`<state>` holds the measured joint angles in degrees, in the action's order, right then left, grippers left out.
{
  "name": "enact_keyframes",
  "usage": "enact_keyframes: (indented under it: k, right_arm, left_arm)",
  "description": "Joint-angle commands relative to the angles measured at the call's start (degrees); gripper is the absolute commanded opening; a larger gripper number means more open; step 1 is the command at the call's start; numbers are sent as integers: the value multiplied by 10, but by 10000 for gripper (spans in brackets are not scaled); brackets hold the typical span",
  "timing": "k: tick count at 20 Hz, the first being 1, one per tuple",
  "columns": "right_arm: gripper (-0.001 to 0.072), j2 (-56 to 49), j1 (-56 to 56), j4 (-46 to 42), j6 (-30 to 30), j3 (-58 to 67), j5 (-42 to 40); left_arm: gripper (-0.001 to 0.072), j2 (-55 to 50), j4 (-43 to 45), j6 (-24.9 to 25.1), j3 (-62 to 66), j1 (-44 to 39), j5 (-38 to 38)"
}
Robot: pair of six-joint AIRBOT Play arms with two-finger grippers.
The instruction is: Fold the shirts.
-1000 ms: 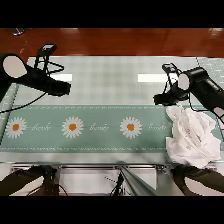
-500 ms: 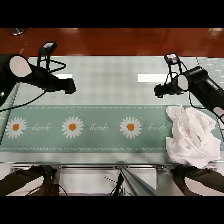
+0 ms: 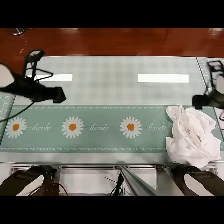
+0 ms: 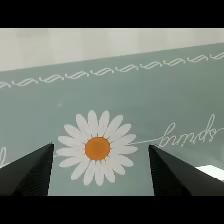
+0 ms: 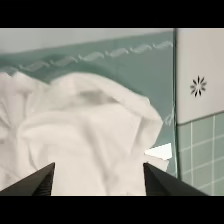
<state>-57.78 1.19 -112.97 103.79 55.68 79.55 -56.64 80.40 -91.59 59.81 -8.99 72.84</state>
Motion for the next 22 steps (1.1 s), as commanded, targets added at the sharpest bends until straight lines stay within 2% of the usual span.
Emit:
enact_keyframes:
  k: [1,4,6,10,13,14,15,16,17,19,22]
  right_arm:
    - [630,134,91,106,-12,-117,7]
    - [630,192,128,201,-46,-224,-27]
    - [630,184,130,204,-49,-274,-65]
    - [630,114,130,213,-60,-286,-152]
    - [626,45,130,259,-80,-286,-170]
    - [592,25,130,281,-94,-286,-172]
    - [469,11,130,301,-113,-286,-172]
    - [199,2,130,319,-130,-286,-172]
    - [29,3,130,335,-145,-285,-175]
    - [25,16,130,358,-173,-254,-162]
    - [25,59,130,387,-188,-140,-134]
  left_arm:
    - [703,130,-40,-17,-130,7,-12]
    - [703,210,-104,-17,-241,8,-47]
    - [703,221,-120,-17,-286,8,-68]
    - [703,208,-123,-17,-305,8,-74]
    - [702,205,-126,-17,-305,7,-92]
    - [703,205,-129,-17,-305,8,-94]
    - [702,205,-130,-17,-305,8,-95]
    - [702,205,-130,-17,-305,8,-95]
    - [702,205,-130,-17,-305,8,-95]
    - [702,205,-129,-10,-304,8,-95]
    - [701,206,-87,7,-304,8,-105]
